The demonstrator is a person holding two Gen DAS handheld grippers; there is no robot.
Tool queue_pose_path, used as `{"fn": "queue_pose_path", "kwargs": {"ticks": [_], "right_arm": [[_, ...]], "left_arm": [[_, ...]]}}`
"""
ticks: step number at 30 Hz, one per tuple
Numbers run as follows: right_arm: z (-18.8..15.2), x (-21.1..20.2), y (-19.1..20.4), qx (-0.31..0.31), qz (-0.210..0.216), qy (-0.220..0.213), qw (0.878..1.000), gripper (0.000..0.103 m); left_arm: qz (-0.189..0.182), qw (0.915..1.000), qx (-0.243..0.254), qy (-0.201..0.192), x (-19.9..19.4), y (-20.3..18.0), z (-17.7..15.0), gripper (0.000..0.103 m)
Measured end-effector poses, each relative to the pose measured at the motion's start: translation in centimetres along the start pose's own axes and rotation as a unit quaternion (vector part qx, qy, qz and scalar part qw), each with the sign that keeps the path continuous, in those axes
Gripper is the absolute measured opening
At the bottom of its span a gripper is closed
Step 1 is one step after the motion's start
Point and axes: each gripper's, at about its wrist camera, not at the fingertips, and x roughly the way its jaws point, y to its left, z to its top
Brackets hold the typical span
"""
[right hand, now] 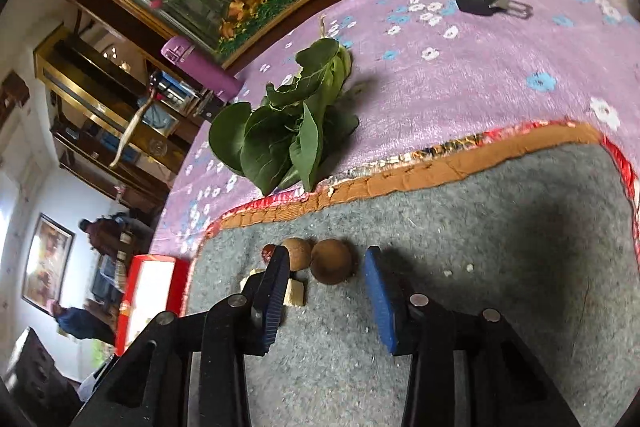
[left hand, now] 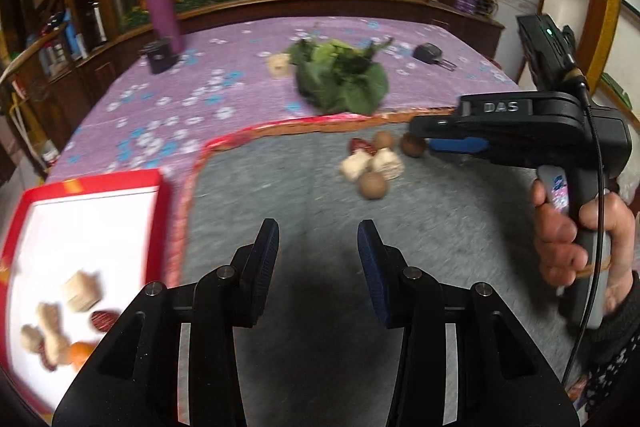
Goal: Organize fruits
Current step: 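Grasp a brown round fruit with the right gripper while the left gripper grasps another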
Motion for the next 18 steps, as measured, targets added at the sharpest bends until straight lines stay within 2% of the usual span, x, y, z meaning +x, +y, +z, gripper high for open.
{"fn": "queue_pose_path", "kwargs": {"ticks": [5,9,11,18], "right_arm": [[0.1,1.1,0.1,-0.007,-0.006,0.015,1.000,0.037],[-0.2,1.3,0.4,-0.019,-0.026,0.016,0.999,0.023],[-0.1,1.5,0.4,-0.023,-0.032,0.017,0.999,0.023],[0.1,1.5,-0.3,0.000,-0.016,0.024,1.000,0.023]], "left_arm": [[-0.017,0.9996,-0.005,0.020,2.1,-1.2,0.8,0.040],[-0.033,0.9991,-0.007,0.027,3.1,-2.2,1.5,0.040],[-0.029,0.9991,-0.003,0.031,3.8,-2.7,1.9,0.040],[-0.031,0.9981,-0.005,0.053,6.6,-3.5,2.8,0.040]]}}
